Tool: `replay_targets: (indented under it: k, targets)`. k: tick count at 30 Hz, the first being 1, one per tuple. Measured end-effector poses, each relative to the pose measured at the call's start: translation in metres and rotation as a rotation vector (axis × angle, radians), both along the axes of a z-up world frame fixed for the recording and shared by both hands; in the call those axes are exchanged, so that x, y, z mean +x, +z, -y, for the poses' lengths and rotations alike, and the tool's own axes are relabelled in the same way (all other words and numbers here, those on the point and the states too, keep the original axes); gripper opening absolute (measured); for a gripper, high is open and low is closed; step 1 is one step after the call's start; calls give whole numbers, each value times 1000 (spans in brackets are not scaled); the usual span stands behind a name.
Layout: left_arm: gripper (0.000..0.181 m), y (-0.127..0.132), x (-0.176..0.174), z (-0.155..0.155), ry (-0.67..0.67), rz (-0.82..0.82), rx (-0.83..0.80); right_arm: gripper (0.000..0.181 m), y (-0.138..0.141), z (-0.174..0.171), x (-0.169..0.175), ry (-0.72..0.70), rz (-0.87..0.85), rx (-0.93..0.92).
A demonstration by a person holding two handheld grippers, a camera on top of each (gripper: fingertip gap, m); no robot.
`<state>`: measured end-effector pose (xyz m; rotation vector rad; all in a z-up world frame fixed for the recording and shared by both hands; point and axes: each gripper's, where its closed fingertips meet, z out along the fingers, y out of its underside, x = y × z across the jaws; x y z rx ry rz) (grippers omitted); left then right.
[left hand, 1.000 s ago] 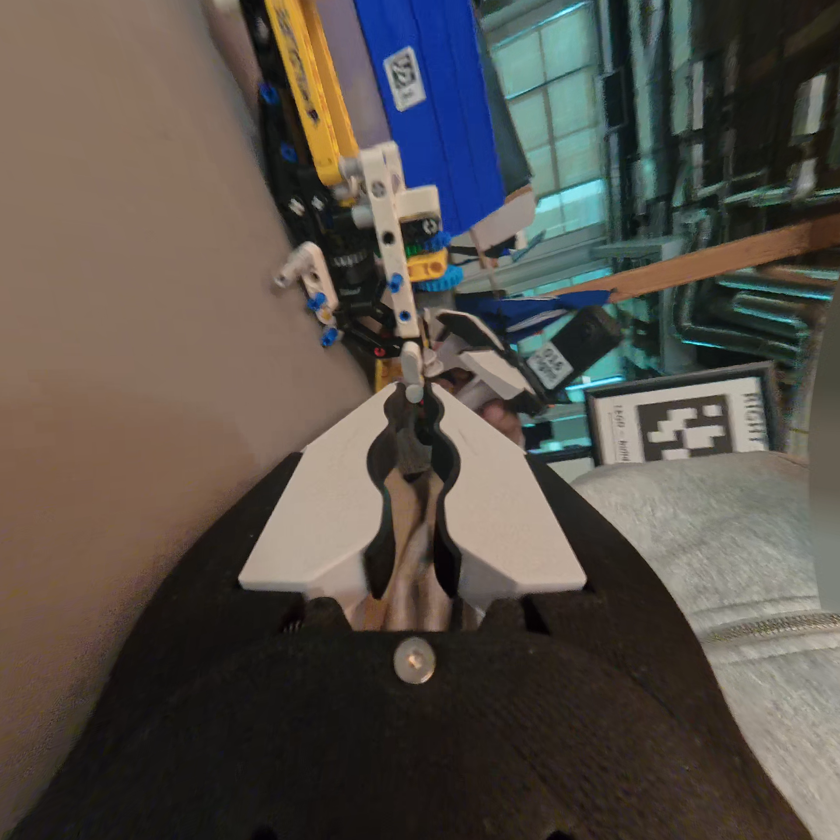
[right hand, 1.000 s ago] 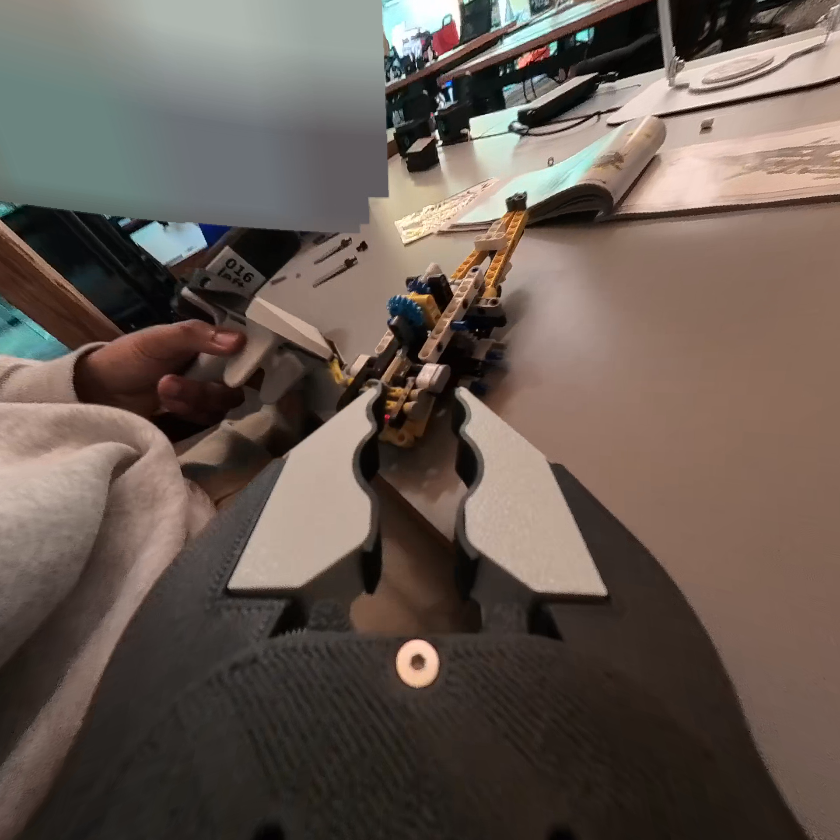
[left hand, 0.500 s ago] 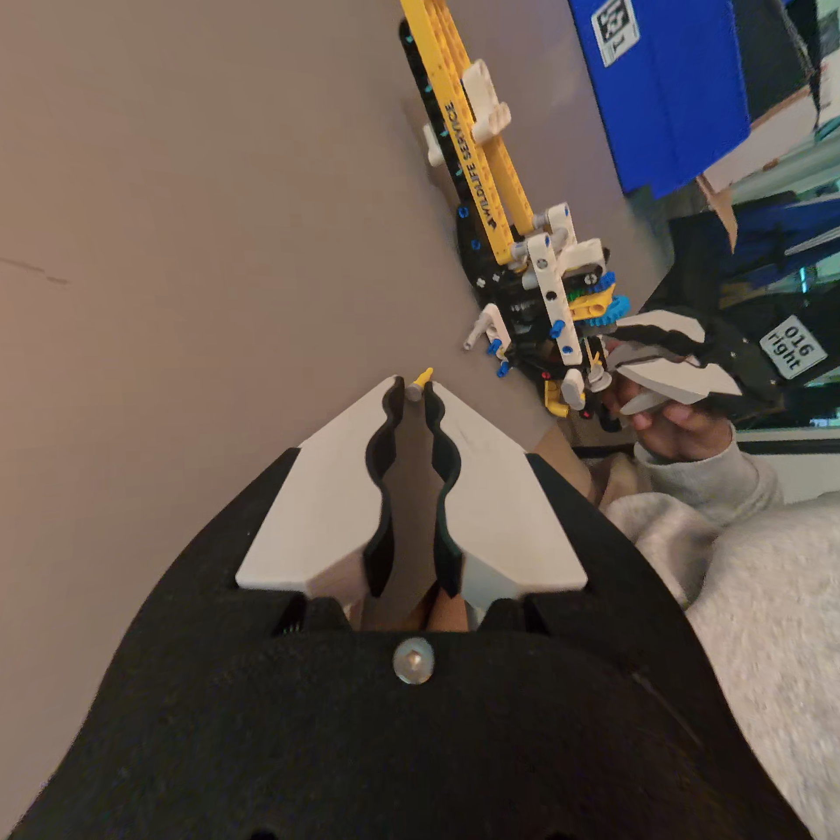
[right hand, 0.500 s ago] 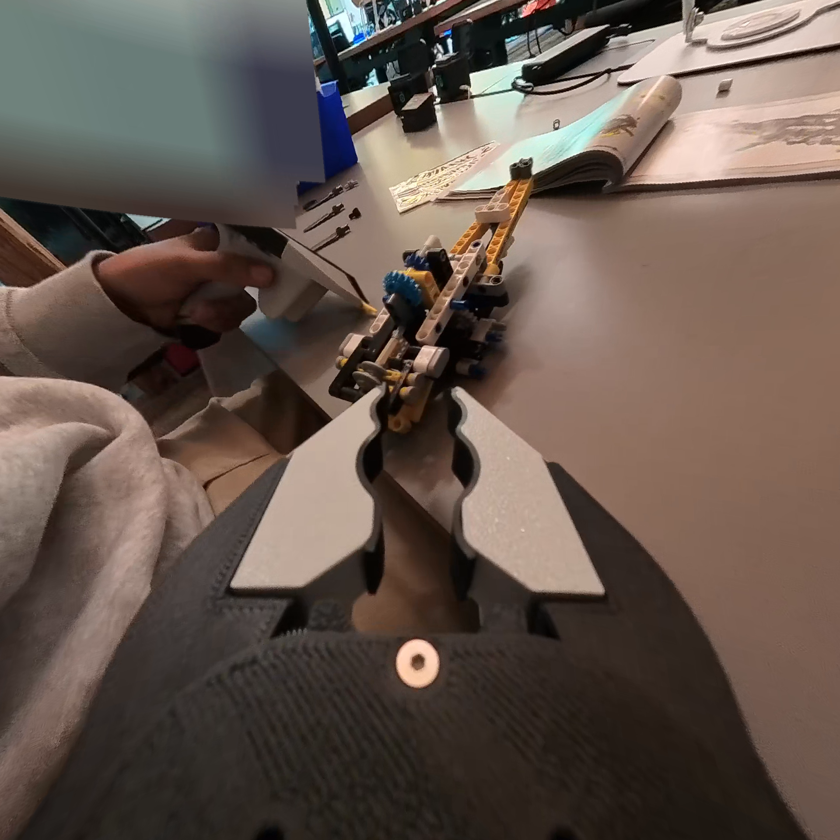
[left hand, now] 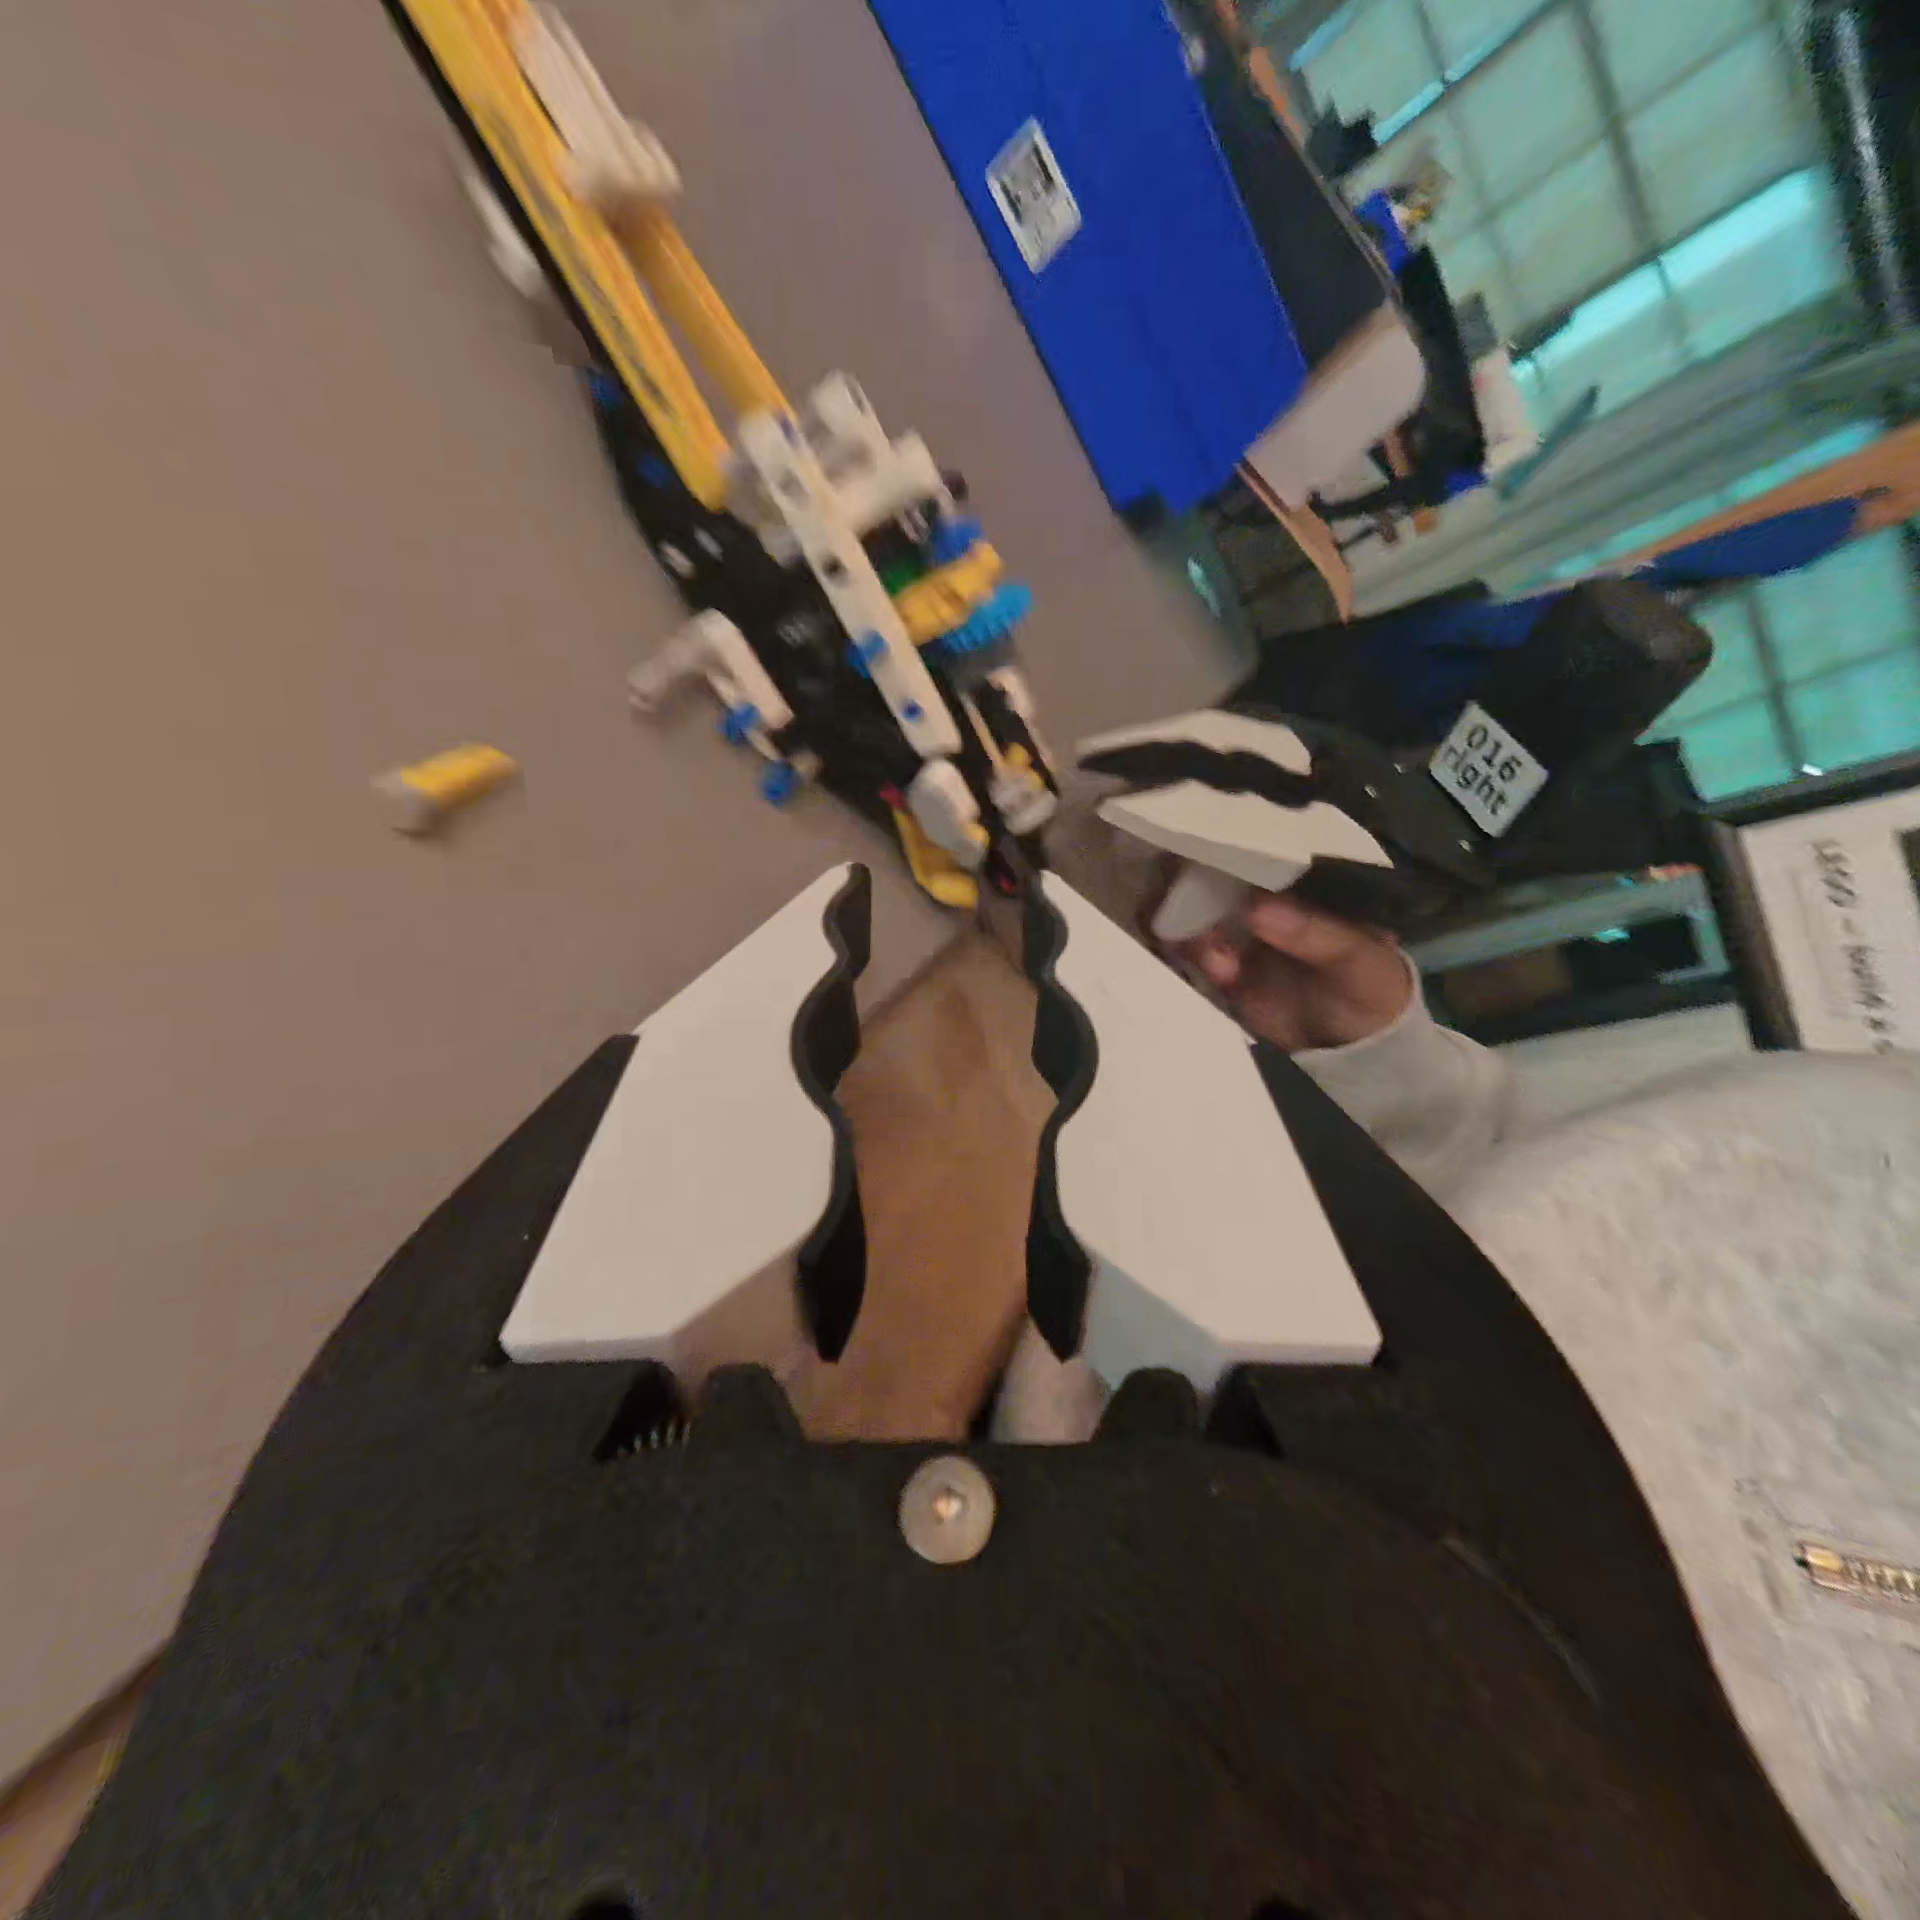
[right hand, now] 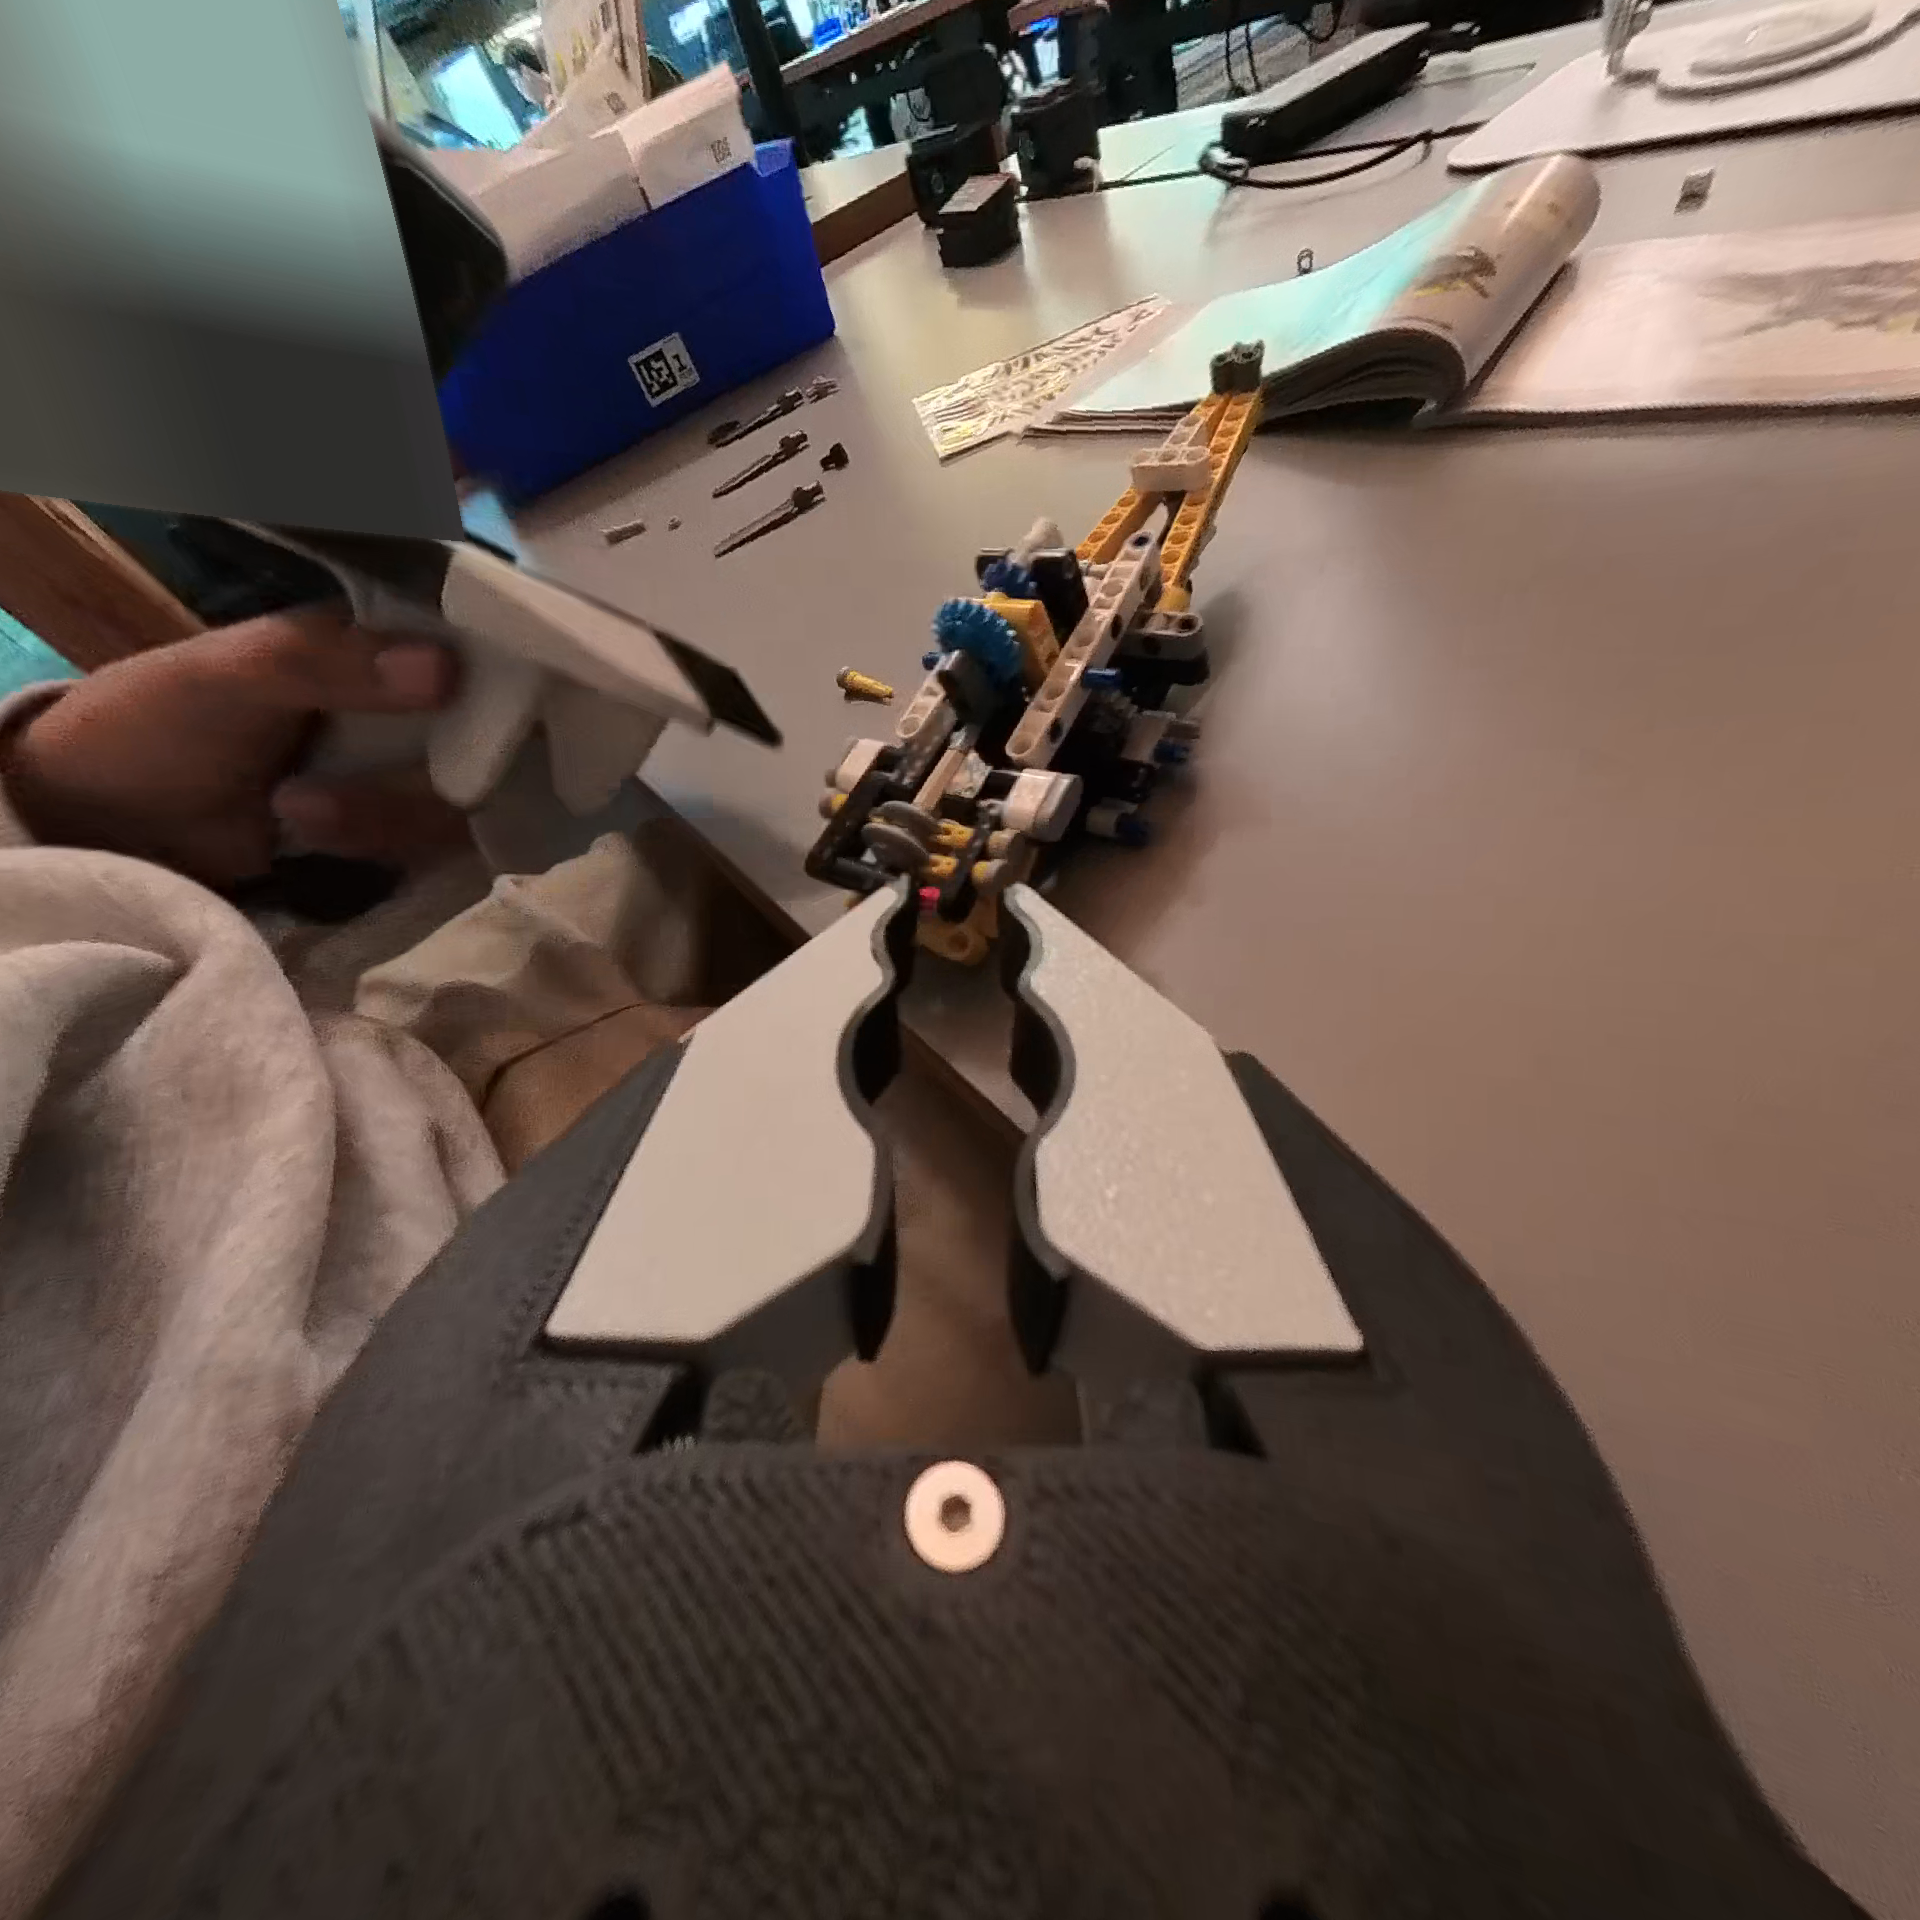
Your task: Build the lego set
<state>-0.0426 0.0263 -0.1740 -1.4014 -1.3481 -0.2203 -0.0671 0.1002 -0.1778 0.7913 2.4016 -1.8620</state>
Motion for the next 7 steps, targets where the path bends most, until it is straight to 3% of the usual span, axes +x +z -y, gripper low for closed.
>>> replay_targets:
  k: [3, 7]
  targets:
    - [27, -14, 11, -33, -55, 52, 40, 15, -2, 3, 7, -16, -80, 72]
    - [27, -20, 9, -44, -70, 71, 53, 16, -13, 6, 8, -21, -203, 208]
